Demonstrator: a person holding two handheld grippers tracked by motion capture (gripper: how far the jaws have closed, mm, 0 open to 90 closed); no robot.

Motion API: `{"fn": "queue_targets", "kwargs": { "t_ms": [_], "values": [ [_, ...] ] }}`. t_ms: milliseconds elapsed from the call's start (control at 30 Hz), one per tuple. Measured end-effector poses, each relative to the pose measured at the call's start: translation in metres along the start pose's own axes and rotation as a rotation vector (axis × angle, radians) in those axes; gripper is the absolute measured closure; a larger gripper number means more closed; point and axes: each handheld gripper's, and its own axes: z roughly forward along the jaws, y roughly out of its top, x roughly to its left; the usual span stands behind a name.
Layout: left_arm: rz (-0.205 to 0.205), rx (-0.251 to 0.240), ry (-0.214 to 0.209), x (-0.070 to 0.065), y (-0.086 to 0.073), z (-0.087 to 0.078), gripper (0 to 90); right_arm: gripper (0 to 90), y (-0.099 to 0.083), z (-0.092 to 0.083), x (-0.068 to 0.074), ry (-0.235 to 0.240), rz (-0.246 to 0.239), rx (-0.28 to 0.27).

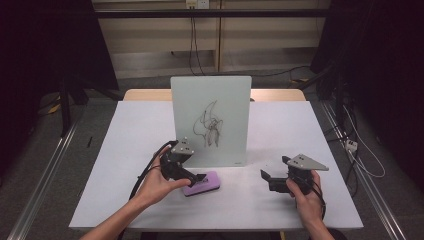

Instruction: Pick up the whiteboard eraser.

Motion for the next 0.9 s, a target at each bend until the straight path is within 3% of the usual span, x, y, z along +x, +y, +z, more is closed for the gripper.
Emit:
{"fn": "queue_targets", "kwargs": {
  "t_ms": [33, 67, 100, 133, 267, 333, 367, 467, 633, 833, 900],
  "values": [
    [0.010, 0.024, 0.020, -0.001, 0.000, 0.000, 14.3, 5.6, 0.000, 0.000, 0.000, 0.000, -0.001, 0.000],
    [0.010, 0.013, -0.015, 0.001, -0.001, 0.001, 15.3, 5.5, 0.000, 0.000, 0.000, 0.000, -0.002, 0.000],
    [0.001, 0.009, -0.024, 0.000, -0.002, 0.002, 15.4, 5.5, 0.000, 0.000, 0.000, 0.000, -0.003, 0.001],
    [0.025, 0.044, -0.027, -0.001, -0.002, 0.004, 15.4, 5.5, 0.000, 0.000, 0.000, 0.001, -0.003, 0.001],
    [0.049, 0.090, -0.033, -0.005, -0.003, 0.004, 24.5, 5.4, 0.000, 0.000, 0.000, 0.005, -0.003, 0.002],
    [0.062, 0.110, -0.086, -0.005, -0.007, 0.008, 25.0, 5.4, 0.000, 0.000, 0.001, 0.007, -0.006, 0.003],
    [0.068, 0.120, -0.084, -0.005, -0.008, 0.010, 26.2, 5.4, 0.000, 0.000, 0.001, 0.009, -0.007, 0.004],
    [0.055, 0.122, -0.102, -0.007, -0.009, 0.010, 29.9, 5.4, 0.000, 0.000, 0.001, 0.008, -0.008, 0.003],
    [0.085, 0.130, -0.119, -0.010, -0.007, 0.012, 32.3, 5.4, 0.000, 0.000, 0.001, 0.010, -0.007, 0.005],
    [0.076, 0.106, -0.146, -0.012, -0.006, 0.011, 33.7, 5.4, 0.000, 0.001, 0.001, 0.013, -0.010, 0.007],
    [0.099, 0.122, -0.136, -0.015, -0.005, 0.011, 33.1, 5.4, 0.000, 0.001, 0.001, 0.012, -0.008, 0.009]
  ]
}}
